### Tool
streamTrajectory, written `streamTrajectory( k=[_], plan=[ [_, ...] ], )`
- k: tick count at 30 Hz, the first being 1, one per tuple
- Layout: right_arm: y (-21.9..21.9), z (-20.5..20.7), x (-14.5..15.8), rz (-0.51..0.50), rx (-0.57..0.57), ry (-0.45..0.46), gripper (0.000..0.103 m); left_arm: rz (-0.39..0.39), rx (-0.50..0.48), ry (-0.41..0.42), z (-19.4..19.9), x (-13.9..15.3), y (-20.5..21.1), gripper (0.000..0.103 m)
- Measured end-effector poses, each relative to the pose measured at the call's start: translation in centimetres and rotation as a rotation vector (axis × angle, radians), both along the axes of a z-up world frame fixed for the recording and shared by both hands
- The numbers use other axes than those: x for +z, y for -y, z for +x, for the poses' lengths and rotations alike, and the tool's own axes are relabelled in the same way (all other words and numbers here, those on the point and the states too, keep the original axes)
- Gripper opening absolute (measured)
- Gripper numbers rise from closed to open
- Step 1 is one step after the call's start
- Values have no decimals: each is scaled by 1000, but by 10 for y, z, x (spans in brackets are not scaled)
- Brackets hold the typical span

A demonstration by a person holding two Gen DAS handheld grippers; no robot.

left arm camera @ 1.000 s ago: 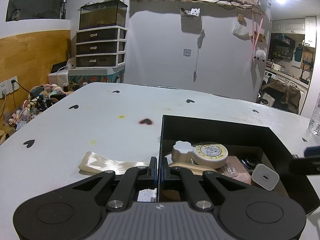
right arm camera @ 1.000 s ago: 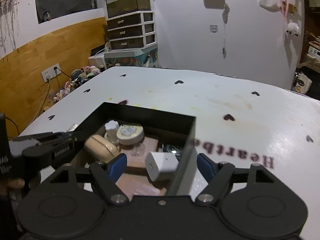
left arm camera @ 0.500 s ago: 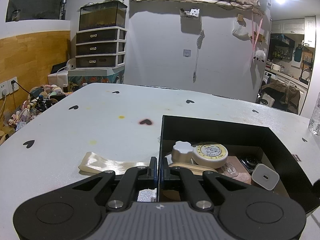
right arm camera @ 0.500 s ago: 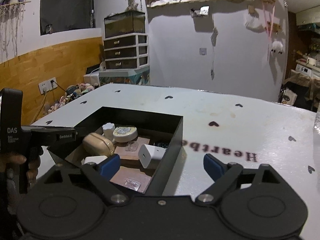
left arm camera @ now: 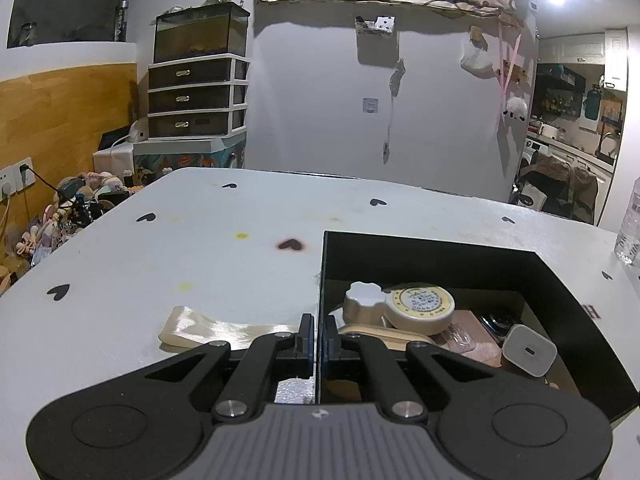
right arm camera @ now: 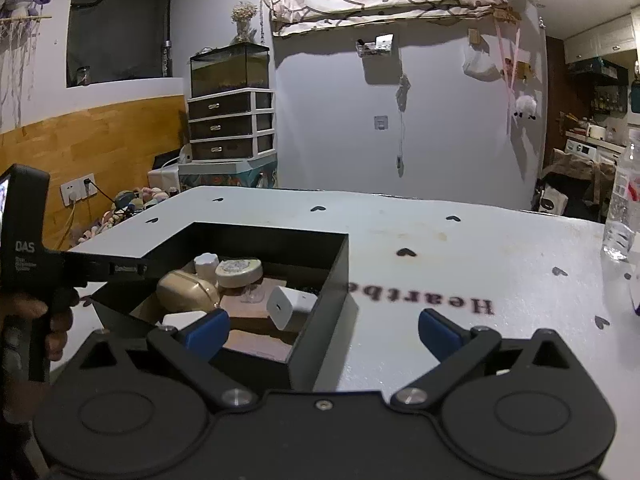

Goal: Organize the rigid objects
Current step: 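Withdraw the right gripper from the box, then set the box down on the table with the left gripper and release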

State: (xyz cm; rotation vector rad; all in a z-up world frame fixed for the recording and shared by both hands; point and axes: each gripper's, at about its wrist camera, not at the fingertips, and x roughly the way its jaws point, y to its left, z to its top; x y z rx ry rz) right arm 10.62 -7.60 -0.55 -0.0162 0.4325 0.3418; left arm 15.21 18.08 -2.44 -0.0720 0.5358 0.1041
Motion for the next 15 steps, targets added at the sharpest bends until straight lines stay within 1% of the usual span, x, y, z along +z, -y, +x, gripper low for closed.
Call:
streamTrajectory(
  k=[3,4,6,7,9,10,11,12,13,15],
  plan=[
    [1,-3,2,3,2,10,102,5,3,21,-8,9,-1,10],
    [1,-4,2,2,2,14,102,5,7,34,-12,13,-2,14],
    [4,-7,4,8,-5,22,102,8,24,58,-22,22,-2,34],
    [4,-8,4,10,-8,26,102,6,31,69,-28,26,-3,40],
    [7,-12,6,14,-18,35,102,0,38,99,-43,35,-2,57],
    [9,-13,6,15,-22,40,102,-1,43,114,-51,39,-1,62],
    [10,-15,6,15,-27,43,102,0,51,126,-59,43,1,72],
    [12,-18,6,16,-29,47,102,2,64,133,-67,46,3,80],
    [14,-20,7,18,-31,50,102,-1,75,139,-76,49,6,82],
    [18,-24,7,25,-40,56,102,-5,65,155,-96,51,13,91]
  ],
)
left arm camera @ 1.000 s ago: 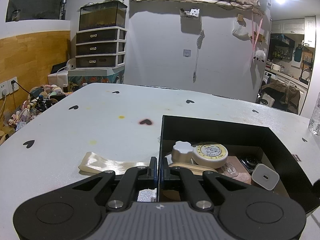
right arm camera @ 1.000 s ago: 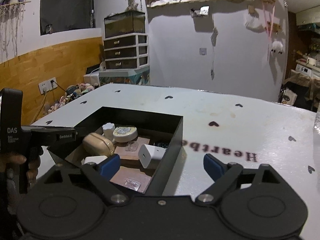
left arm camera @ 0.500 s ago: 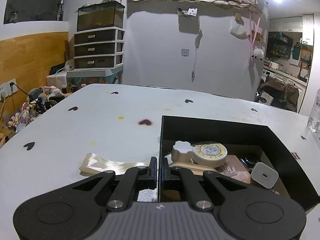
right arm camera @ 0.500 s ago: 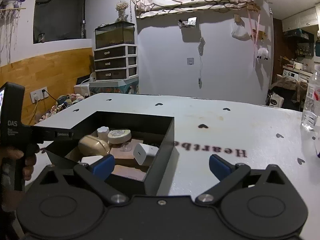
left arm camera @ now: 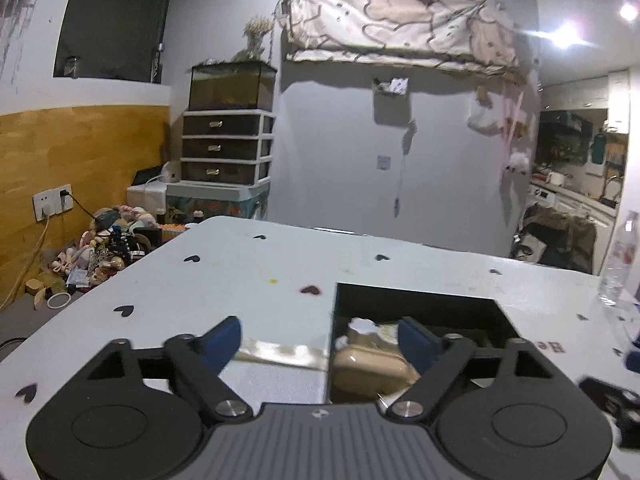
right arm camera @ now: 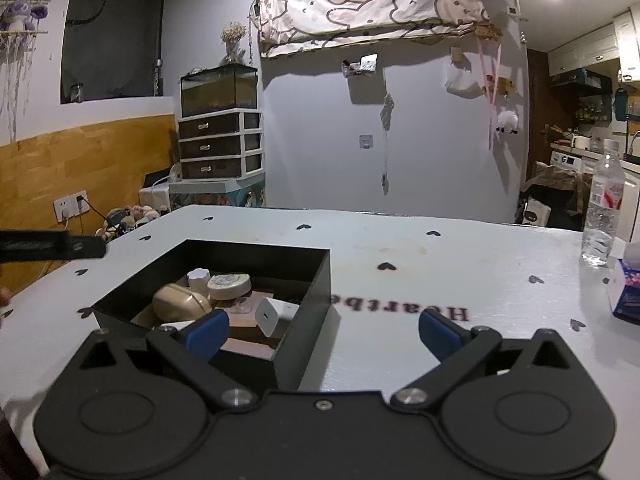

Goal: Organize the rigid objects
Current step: 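Set the box down on the table with the left gripper and release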

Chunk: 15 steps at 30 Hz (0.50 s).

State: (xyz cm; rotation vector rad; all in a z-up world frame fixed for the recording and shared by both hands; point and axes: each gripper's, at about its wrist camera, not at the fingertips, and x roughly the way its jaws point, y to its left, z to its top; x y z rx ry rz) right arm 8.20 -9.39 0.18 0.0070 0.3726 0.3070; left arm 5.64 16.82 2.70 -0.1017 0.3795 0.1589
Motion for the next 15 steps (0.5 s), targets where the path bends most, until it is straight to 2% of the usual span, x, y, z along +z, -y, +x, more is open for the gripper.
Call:
streamTrajectory(
  k=[3,9,15],
  plan=[
    [4,-7,0,-7,-13,11,102,5,-3,10,-21,-1,9,97],
    [11,-30,2,-33,-18,40,102,-6,9,9,-49,-6,24,100],
    [21,-51,6,-57,-37,54,102,39,7,11,-70,-13,42,103]
  ],
)
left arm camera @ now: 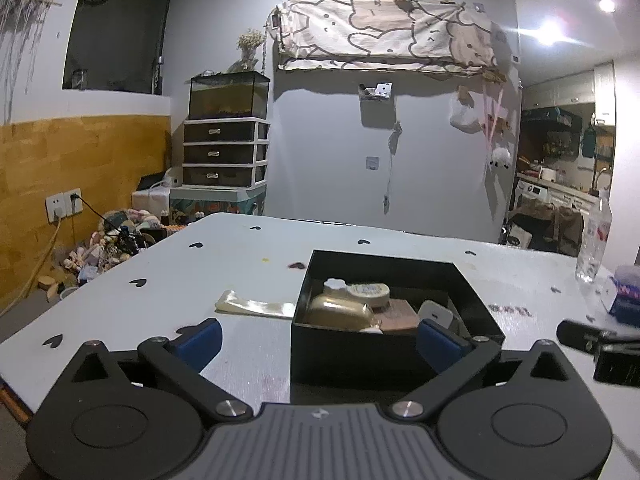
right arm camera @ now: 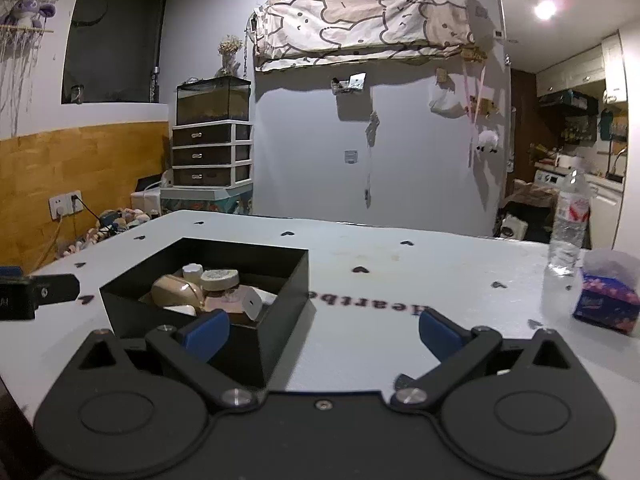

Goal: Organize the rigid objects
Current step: 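Set the box down on the table with the left gripper and release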

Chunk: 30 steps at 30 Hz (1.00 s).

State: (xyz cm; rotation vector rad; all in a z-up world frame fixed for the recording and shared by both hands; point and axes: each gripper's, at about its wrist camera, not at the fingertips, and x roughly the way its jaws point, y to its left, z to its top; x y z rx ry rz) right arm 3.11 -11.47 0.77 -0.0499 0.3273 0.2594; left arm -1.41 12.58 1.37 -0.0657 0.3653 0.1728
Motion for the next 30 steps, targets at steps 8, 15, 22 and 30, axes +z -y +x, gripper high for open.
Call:
streamTrajectory(
  k=[8,15,22,30],
  plan=[
    [5,-16,4,-21,-6,-7,102,-11,-17,-3,-16,-2,14,103],
    [8,-25,6,-15,-13,-21,102,-12,20,-18,-27,-3,15,103],
    [8,-28,7,-20,-12,-30,102,-4,37,-31,-30,-4,15,103],
    [10,-28,8,-16,-25,-37,102,14,29,-36,-32,-5,18,103]
  ],
)
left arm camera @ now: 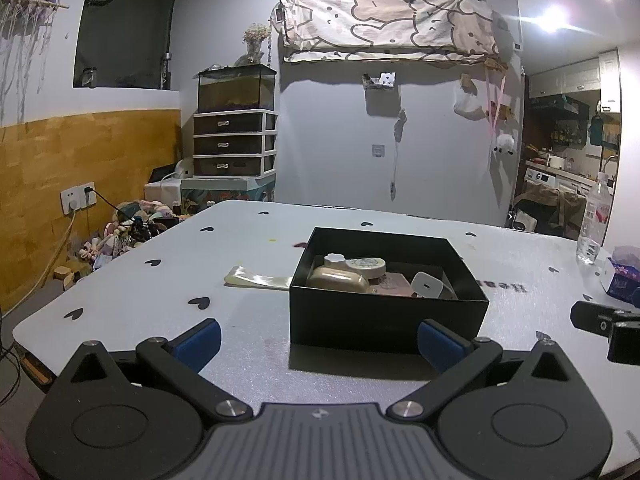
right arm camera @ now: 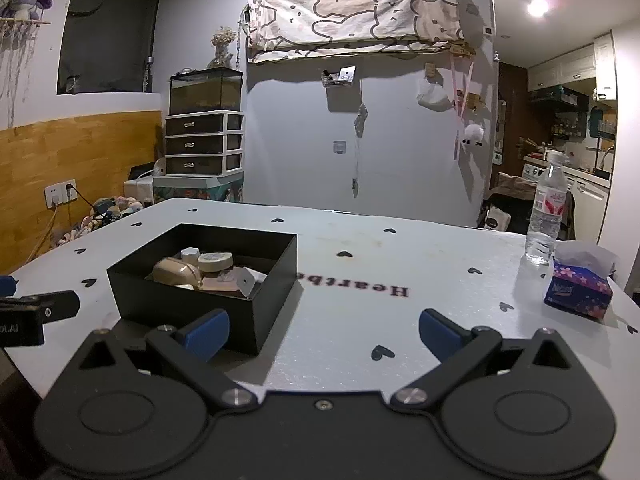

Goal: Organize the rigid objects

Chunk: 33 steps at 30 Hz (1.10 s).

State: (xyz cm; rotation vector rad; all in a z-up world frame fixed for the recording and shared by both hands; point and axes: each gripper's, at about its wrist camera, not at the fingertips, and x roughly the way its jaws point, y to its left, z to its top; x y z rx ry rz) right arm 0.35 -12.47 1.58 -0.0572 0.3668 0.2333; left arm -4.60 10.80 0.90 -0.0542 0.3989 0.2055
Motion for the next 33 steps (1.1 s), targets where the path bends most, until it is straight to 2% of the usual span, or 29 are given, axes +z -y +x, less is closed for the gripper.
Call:
streamTrajectory(
  k=[33],
  plan=[
    [4,0,-1,3,-5,-5,102,12,-14,-6,2,0,7,103]
  ],
)
